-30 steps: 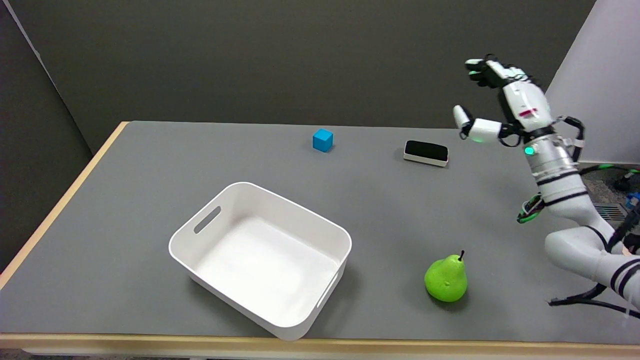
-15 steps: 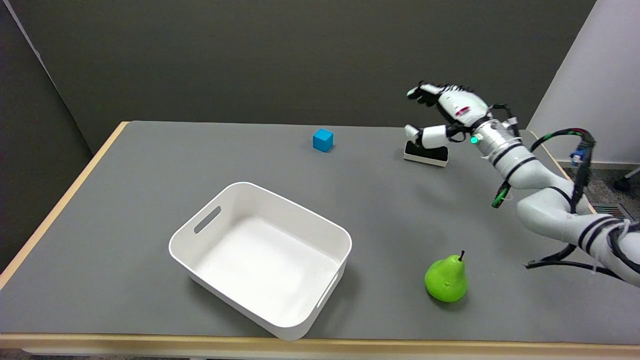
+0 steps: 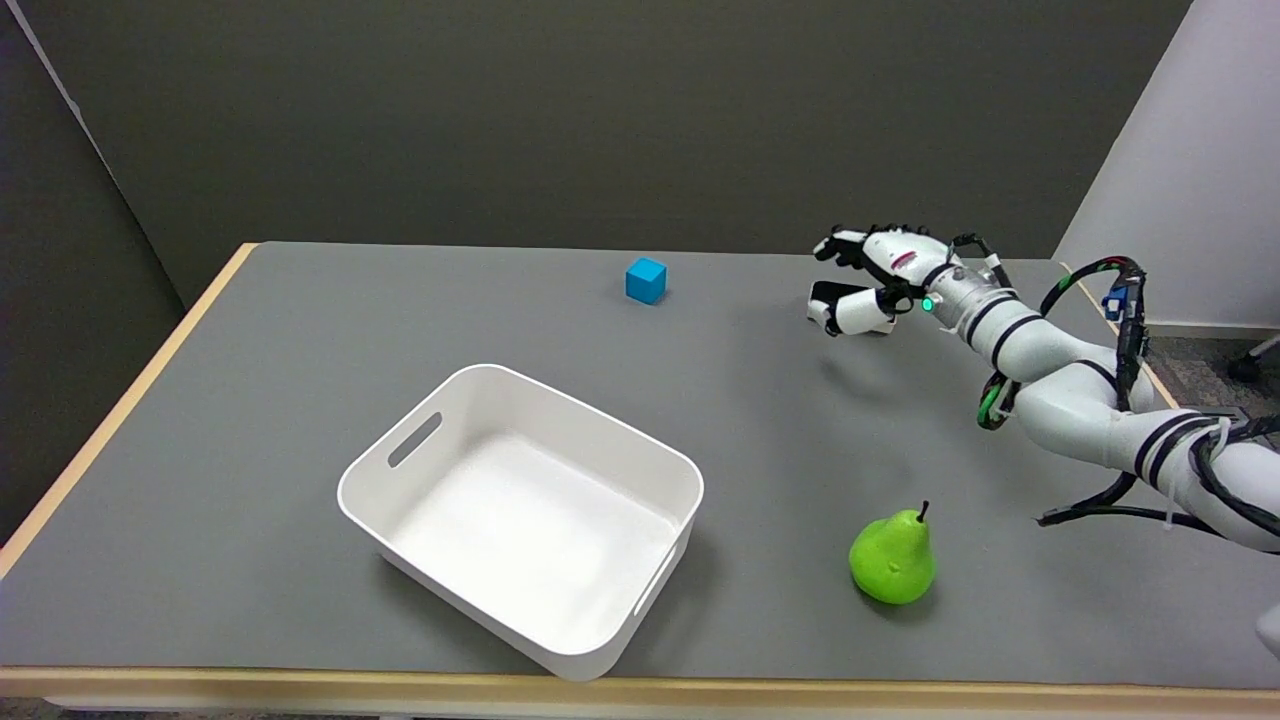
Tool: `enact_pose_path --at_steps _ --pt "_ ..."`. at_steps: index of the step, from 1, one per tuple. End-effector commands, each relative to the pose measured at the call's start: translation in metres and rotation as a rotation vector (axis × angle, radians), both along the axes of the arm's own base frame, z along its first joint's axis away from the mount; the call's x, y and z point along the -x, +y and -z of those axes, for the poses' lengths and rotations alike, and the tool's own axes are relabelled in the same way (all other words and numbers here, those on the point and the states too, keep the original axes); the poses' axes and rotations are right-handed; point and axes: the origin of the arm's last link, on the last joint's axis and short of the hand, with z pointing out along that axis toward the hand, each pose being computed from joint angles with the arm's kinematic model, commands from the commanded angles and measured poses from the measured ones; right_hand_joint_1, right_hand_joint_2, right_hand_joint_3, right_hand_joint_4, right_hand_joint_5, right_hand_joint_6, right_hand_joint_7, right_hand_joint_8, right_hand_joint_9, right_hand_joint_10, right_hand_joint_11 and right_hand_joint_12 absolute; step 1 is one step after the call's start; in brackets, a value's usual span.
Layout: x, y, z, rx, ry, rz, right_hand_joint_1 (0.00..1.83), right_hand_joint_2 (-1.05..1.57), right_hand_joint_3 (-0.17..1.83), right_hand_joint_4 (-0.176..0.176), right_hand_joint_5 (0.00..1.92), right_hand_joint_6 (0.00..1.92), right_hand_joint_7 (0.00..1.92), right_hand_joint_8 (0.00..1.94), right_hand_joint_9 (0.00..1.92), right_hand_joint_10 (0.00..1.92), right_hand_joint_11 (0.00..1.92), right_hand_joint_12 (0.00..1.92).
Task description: Pick up the blackboard eraser.
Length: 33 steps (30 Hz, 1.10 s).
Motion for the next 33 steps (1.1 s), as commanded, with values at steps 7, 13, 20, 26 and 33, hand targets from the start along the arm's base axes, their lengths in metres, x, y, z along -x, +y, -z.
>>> enact_pose_path --at_steps 7,13,20,26,33 --pt "0.019 -0.017 -0.011 0.101 -0.013 0.109 0.52 0.59 0.9 0.061 0.27 0.5 0.41 0.4 0.3 0.78 0.15 1.28" --pt "0.018 -0.027 -0.009 0.104 -0.008 0.113 0.53 0.6 0.91 0.064 0.28 0.51 0.42 0.41 0.3 0.78 0.16 1.29" --pt "0.031 -0.024 -0.016 0.142 -0.025 0.142 0.53 0.6 0.91 0.068 0.28 0.51 0.42 0.42 0.31 0.79 0.17 1.29" --pt "0.041 -0.018 -0.021 0.162 -0.033 0.163 0.53 0.6 0.91 0.068 0.28 0.51 0.42 0.42 0.31 0.79 0.17 1.29" --pt "0.041 -0.018 -0.019 0.154 -0.033 0.156 0.55 0.6 0.91 0.068 0.28 0.51 0.42 0.42 0.31 0.79 0.17 1.29"
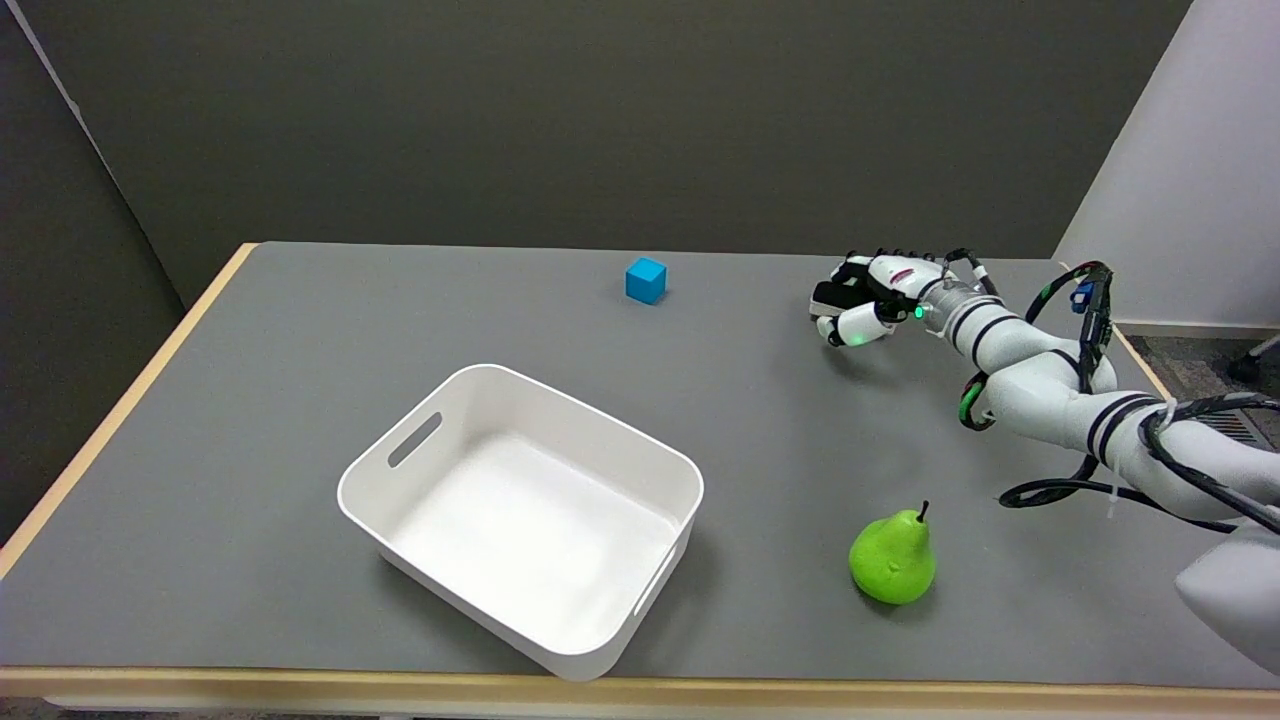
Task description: Pick up the blackboard eraser.
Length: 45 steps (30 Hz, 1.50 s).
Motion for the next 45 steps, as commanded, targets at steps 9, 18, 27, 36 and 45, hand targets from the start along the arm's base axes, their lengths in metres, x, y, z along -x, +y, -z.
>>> enact_pose_path --at_steps 9,18,27,36,45 --pt "0.004 -0.002 0.004 -0.006 0.003 -0.024 0.69 0.65 0.92 0.056 0.31 0.56 0.48 0.5 0.36 0.86 0.2 1.32" --pt "-0.01 -0.004 0.008 -0.029 -0.007 -0.114 0.85 1.22 0.26 0.073 0.58 1.6 0.69 0.9 0.6 1.12 0.38 1.5" --pt "-0.051 0.003 0.016 -0.07 0.05 -0.287 1.18 1.28 0.01 -0.176 0.51 1.55 0.85 1.38 0.78 1.23 0.45 1.76" --pt "-0.11 0.023 0.047 -0.179 0.049 -0.537 1.19 1.26 0.03 -0.176 0.52 1.52 0.86 1.38 0.79 1.28 0.44 1.91" --pt "-0.147 0.079 0.151 -0.53 -0.088 -0.743 1.19 1.23 0.07 -0.176 0.53 1.5 0.87 1.37 0.79 1.3 0.51 1.88"
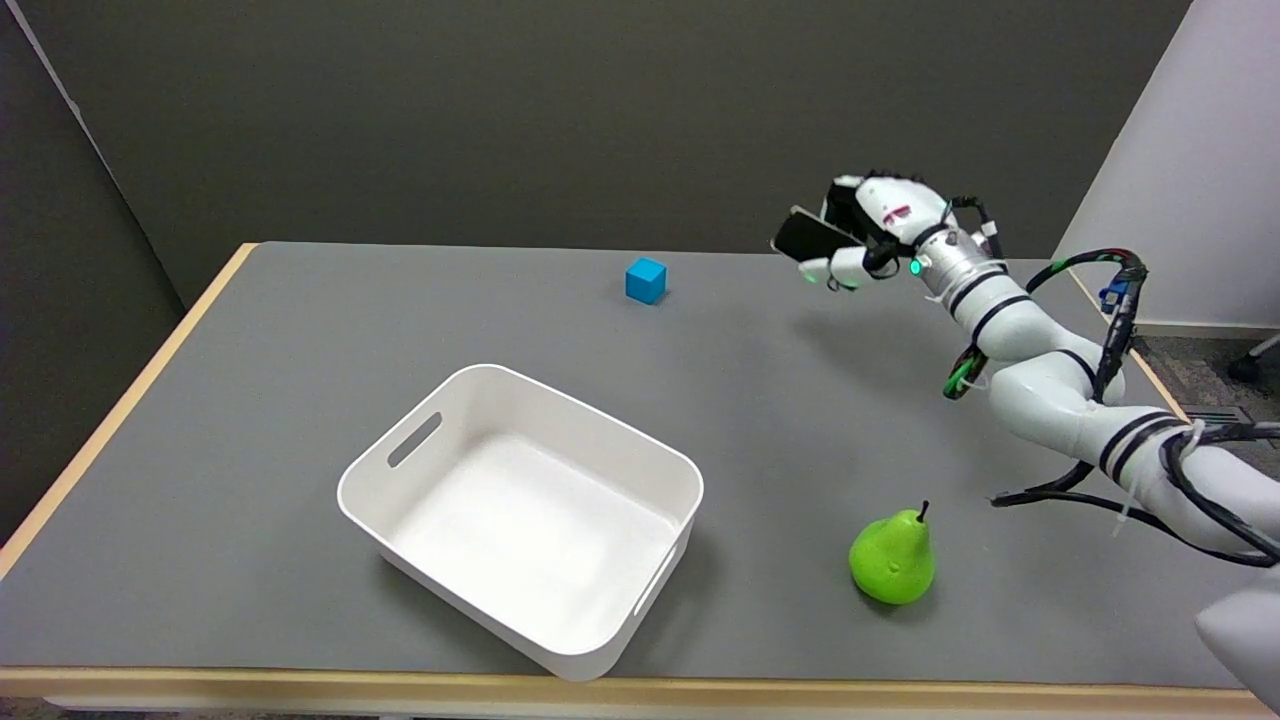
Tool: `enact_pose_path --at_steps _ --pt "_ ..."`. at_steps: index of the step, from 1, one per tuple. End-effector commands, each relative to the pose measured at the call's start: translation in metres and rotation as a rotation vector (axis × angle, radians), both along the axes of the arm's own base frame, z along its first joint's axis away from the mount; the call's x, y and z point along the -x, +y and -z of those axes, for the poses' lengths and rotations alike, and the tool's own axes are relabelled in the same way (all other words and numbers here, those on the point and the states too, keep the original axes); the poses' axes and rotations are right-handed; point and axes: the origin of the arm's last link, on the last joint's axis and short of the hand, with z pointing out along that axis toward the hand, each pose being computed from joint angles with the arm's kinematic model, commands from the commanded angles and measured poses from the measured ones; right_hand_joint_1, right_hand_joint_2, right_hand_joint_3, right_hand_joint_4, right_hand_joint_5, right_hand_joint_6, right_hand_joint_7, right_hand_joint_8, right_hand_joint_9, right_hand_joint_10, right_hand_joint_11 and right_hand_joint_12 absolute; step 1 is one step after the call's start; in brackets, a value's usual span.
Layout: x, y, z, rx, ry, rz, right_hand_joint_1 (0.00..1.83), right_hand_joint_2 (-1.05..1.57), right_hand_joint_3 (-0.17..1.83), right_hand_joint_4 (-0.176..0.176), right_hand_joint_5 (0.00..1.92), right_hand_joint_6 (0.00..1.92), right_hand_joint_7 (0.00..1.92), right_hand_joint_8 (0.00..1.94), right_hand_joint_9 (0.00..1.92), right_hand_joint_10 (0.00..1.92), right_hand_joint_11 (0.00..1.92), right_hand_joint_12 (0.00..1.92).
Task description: Pick up the blackboard eraser.
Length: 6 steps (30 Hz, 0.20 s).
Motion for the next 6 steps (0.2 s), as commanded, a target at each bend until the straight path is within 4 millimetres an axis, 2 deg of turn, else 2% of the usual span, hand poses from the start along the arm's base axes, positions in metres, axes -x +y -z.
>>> enact_pose_path --at_steps 1,6 --pt "-0.082 0.078 0.122 -0.442 -0.088 -0.398 1.19 1.23 0.08 -0.176 0.53 1.5 0.87 1.37 0.79 1.3 0.52 1.87" --pt "-0.077 0.104 0.169 -0.606 -0.206 -0.442 1.2 1.23 0.09 -0.176 0.53 1.5 0.87 1.37 0.79 1.29 0.55 1.83"
